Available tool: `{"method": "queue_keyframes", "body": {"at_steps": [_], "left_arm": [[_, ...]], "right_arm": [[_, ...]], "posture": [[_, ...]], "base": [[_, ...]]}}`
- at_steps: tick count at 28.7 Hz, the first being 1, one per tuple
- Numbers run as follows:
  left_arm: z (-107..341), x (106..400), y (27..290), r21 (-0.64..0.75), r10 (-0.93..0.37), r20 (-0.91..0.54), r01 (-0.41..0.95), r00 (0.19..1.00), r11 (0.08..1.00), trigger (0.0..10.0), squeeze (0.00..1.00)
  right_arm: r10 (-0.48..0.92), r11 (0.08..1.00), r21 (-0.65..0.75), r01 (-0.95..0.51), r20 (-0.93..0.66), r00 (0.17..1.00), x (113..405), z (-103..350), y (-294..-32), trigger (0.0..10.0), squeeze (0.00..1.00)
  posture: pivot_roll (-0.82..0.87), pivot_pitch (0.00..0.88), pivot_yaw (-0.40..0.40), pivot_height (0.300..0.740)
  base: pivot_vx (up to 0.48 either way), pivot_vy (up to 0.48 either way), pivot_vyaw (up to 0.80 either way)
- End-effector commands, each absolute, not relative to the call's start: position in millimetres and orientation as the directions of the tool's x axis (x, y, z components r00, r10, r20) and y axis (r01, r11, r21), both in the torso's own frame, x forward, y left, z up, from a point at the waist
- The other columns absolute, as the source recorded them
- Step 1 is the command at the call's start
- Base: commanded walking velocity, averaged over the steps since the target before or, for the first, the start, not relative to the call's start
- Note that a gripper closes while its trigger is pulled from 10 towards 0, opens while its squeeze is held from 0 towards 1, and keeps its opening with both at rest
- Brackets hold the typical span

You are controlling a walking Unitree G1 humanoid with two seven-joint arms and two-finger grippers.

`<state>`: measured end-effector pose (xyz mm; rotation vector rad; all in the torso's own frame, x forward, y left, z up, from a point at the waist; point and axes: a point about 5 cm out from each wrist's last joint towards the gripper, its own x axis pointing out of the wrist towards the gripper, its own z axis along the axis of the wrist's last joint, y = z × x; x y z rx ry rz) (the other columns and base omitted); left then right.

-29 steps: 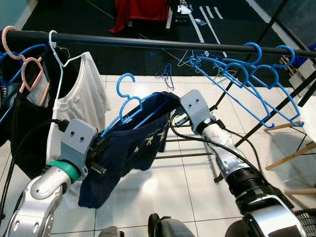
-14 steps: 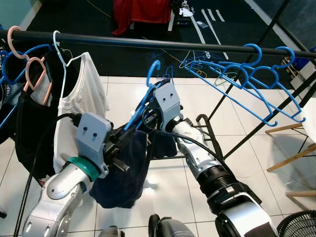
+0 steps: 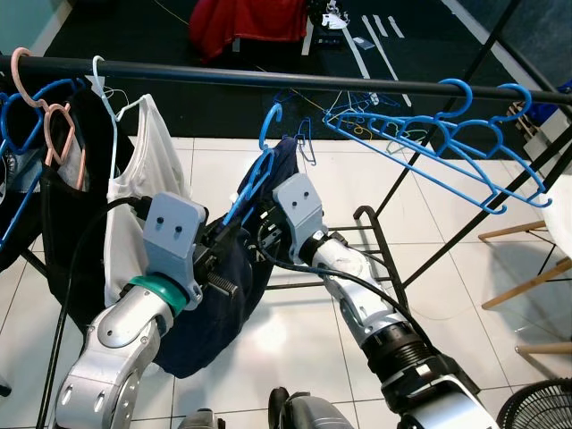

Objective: Hang hanger

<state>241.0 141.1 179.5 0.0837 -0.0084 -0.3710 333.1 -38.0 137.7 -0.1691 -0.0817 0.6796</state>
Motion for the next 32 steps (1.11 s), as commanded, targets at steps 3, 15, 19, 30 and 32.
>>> {"method": "queue_keyframes", "body": {"at_steps": [3,15,19,30,32], "left_arm": [[182.0,244.7,148.2,0.088,-0.271,0.003,0.270,0.963,0.959,10.0,0.00],[181.9,249.5,154.5,0.119,-0.159,0.017,0.156,0.987,0.981,10.0,0.00],[184.3,250.2,154.9,0.113,-0.139,0.035,0.134,0.990,0.984,10.0,0.00],[215.2,240.7,151.1,0.036,-0.113,0.248,0.107,0.962,0.994,10.0,0.00],[220.5,237.7,151.3,0.028,-0.102,0.282,0.098,0.954,0.995,10.0,0.00]], "right_arm": [[0.488,0.869,-0.134,-0.477,0.068,0.870,343.3,138.9,-71.8,10.0,0.00],[0.403,0.864,0.206,-0.460,0.264,0.876,346.9,165.7,-112.2,10.0,1.00],[0.526,0.788,0.217,-0.576,0.250,0.813,338.4,163.7,-104.2,10.0,0.00],[0.580,0.790,0.155,-0.594,0.129,0.805,332.2,138.6,-110.5,10.0,0.00],[0.544,0.816,0.156,-0.557,0.118,0.831,334.6,135.0,-116.7,10.0,0.00]], "posture": [[0.10,0.092,-0.037,0.740],[0.09,0.090,-0.033,0.740],[0.09,0.088,-0.034,0.740],[0.09,0.082,-0.055,0.740],[0.09,0.081,-0.058,0.740]], "base": [[0.000,0.000,0.00],[0.000,0.000,0.00],[0.000,0.000,0.00],[0.000,0.000,0.00],[0.000,0.000,0.00]]}}
